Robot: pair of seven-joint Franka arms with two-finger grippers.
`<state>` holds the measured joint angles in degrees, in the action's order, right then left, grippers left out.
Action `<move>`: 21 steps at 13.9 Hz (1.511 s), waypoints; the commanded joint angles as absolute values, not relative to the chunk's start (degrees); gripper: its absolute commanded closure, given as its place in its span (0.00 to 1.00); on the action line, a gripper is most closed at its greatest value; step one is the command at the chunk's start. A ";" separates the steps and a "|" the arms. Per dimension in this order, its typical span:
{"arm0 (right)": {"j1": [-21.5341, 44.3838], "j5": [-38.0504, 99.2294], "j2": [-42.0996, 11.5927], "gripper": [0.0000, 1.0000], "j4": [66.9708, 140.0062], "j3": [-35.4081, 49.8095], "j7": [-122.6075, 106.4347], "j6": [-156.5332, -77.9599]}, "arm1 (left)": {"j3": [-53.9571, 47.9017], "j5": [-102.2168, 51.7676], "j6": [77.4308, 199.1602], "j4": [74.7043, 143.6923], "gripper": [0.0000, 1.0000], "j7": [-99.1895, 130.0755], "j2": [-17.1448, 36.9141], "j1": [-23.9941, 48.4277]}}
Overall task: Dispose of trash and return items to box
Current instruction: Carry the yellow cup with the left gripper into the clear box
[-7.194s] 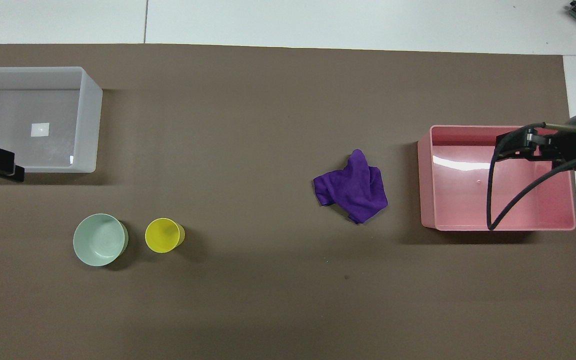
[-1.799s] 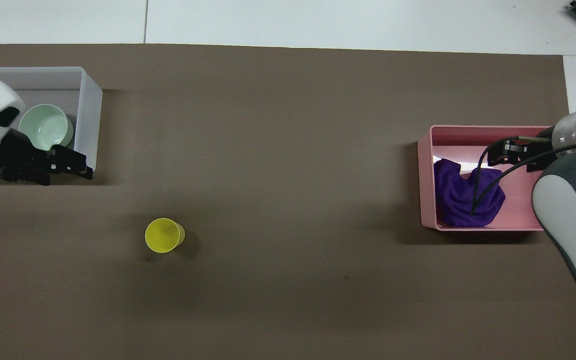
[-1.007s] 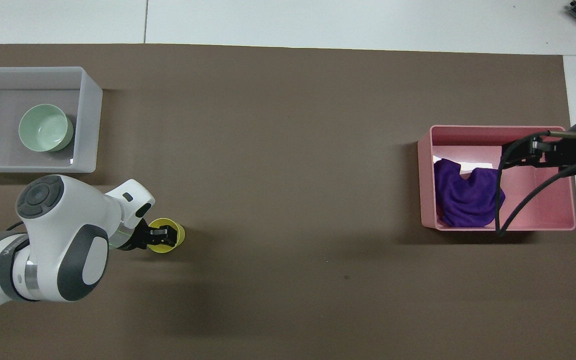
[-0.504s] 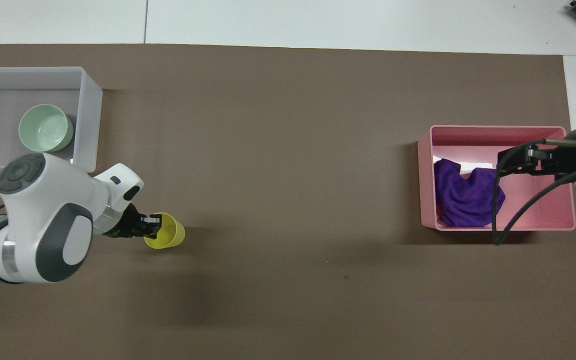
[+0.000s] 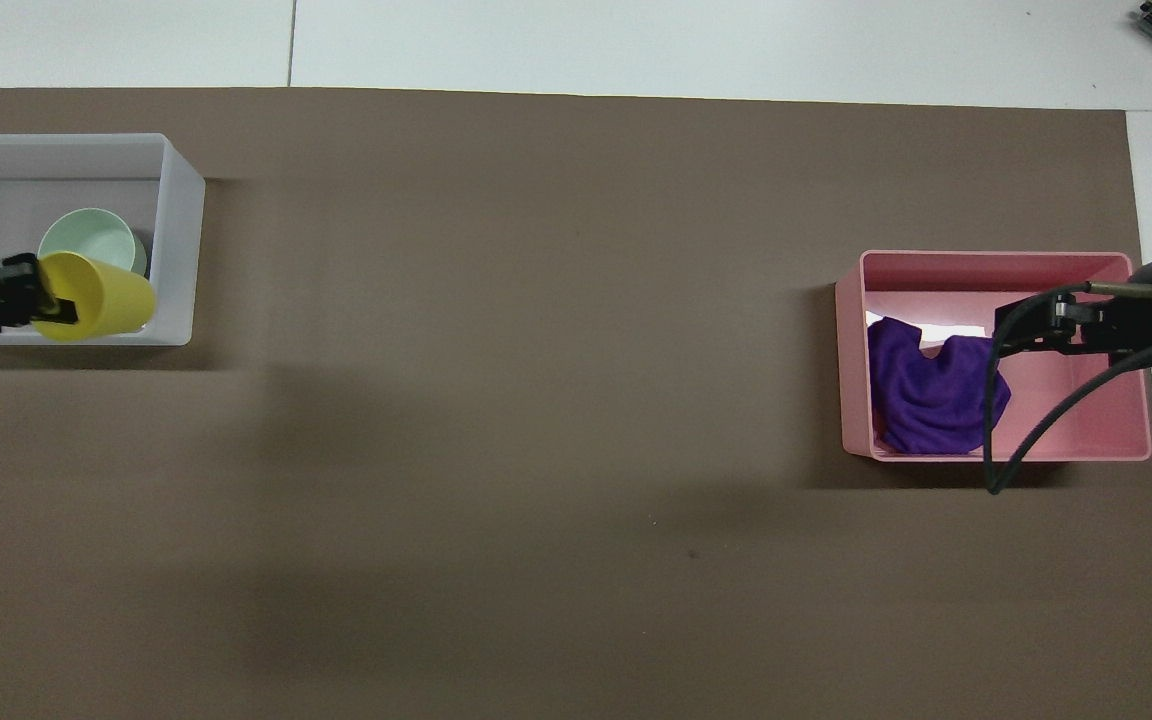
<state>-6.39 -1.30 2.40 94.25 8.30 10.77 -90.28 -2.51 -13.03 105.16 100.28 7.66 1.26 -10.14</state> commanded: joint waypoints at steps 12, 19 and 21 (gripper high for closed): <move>-7.21 0.00 3.78 0.00 95.80 8.61 10.81 -90.97 | -3.08 -5.45 117.78 86.39 1.00 -6.94 28.91 -16.26; -7.82 0.00 3.69 0.00 95.80 8.61 10.81 -90.88 | -3.25 -5.10 110.95 85.61 0.00 -6.42 21.90 -15.03; -7.82 0.00 3.69 0.00 95.80 8.61 10.81 -90.88 | -3.52 -4.66 107.94 84.73 0.00 -6.68 19.35 -13.28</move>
